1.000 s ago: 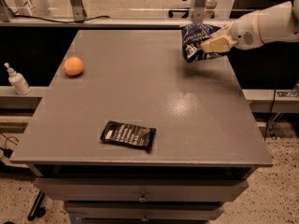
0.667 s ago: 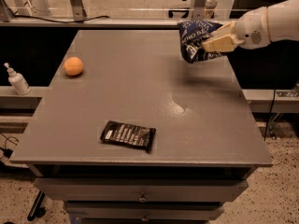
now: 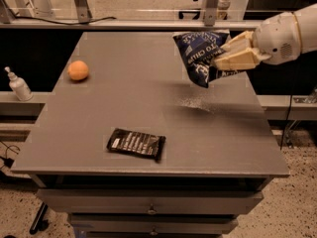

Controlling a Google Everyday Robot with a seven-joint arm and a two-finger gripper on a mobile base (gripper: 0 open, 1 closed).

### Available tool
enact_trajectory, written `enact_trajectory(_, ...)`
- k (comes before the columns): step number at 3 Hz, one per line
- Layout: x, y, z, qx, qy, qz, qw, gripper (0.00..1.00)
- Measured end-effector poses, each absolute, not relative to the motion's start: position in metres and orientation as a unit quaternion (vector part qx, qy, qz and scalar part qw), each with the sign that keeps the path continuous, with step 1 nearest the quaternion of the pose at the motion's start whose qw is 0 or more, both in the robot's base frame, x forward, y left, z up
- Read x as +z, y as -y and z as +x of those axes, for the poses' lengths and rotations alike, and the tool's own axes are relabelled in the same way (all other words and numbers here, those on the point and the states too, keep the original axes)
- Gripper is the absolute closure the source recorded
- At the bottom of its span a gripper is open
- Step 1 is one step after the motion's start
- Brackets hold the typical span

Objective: Move blue chip bag near rxbar chocolate

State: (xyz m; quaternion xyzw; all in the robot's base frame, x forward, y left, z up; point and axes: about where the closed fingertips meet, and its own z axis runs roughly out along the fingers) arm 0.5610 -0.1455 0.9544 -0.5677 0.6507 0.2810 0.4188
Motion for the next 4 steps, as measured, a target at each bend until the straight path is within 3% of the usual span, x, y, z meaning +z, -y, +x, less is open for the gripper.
enact_trajectory(1, 0.955, 0.124, 0.514, 0.310, -0.618, -0.604, 0.396, 1.00)
enact_trajectory(4, 0.922, 0.116, 0.490, 0.335, -0.618, -0.612, 0.362, 1.00)
